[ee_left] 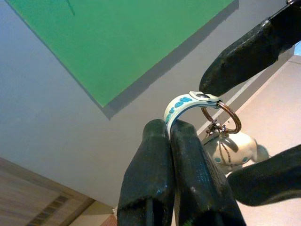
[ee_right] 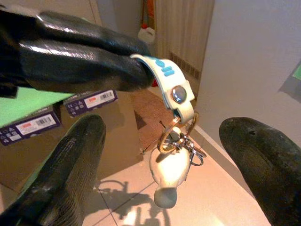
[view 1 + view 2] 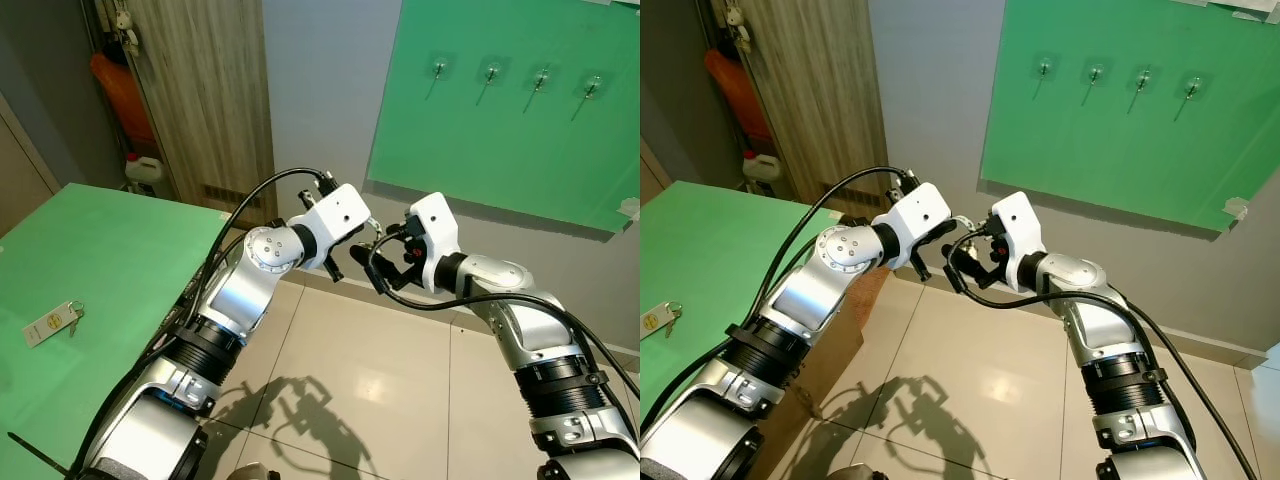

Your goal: Hang keys on a hook

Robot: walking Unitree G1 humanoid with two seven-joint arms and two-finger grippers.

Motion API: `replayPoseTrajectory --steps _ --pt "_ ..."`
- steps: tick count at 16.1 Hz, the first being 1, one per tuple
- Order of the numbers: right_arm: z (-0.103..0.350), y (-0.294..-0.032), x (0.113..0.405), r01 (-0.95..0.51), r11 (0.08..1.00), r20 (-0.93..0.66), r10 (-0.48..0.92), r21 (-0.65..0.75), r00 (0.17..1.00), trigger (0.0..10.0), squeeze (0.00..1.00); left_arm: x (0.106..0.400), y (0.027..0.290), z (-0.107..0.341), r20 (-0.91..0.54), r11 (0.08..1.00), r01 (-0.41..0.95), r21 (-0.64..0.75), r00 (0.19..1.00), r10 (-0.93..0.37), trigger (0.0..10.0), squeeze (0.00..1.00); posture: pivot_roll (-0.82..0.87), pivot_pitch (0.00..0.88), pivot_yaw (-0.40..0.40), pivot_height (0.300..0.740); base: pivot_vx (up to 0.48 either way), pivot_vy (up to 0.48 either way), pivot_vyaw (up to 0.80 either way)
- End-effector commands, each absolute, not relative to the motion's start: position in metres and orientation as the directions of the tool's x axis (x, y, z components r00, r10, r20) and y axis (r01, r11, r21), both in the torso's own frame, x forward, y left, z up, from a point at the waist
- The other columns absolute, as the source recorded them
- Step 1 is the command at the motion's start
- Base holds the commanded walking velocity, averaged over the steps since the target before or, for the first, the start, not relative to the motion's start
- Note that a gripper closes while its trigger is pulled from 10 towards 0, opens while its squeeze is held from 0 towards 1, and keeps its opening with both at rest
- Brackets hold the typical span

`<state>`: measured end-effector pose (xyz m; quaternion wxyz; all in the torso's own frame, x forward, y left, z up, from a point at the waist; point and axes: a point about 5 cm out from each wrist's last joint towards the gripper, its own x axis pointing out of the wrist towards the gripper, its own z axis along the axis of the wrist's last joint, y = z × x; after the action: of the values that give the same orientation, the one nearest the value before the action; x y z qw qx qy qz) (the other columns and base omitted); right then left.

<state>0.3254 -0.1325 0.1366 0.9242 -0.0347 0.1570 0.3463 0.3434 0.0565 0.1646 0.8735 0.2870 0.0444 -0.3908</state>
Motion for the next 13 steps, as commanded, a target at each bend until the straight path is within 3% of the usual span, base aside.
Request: replayPoseTrajectory --steps 1,5,6,7,13 --pt "0.1377 -0.1357 0.3277 -0.640 0.768 -0.321 0.611 0.022 0.723 8.5 0.00 0.3453 0.0552 0.1687 -0.294 0.524 0.700 0.486 0.695 -0.656 0.0 0.00 -0.06 0.000 0.004 0.740 0.000 0.000 0.00" --pt "0.1377 -0.1424 0.3294 -0.622 0.783 -0.327 0.589 0.005 0.739 7.7 0.00 0.3461 0.0556 0.1687 -0.295 0.525 0.699 0.486 0.696 -0.654 0.0 0.00 -0.06 0.000 0.008 0.740 0.000 0.000 0.00" --pt "0.1376 -0.1425 0.3295 -0.620 0.784 -0.327 0.588 0.005 0.740 6.4 0.00 0.3462 0.0557 0.1689 -0.295 0.525 0.699 0.486 0.696 -0.655 0.0 0.00 -0.06 0.000 0.009 0.740 0.000 0.000 0.00" --pt "0.1374 -0.1423 0.3296 -0.619 0.785 -0.325 0.587 0.006 0.742 0.0 0.00 0.3463 0.0557 0.1688 -0.295 0.525 0.699 0.486 0.696 -0.654 0.0 0.00 -0.06 0.000 0.008 0.740 0.000 0.000 0.00" --pt "0.1371 -0.1391 0.3305 -0.624 0.781 -0.318 0.597 0.018 0.737 0.0 0.00 0.3455 0.0549 0.1685 -0.294 0.524 0.700 0.485 0.695 -0.656 0.0 0.00 -0.06 0.000 0.002 0.740 0.000 0.000 0.00"
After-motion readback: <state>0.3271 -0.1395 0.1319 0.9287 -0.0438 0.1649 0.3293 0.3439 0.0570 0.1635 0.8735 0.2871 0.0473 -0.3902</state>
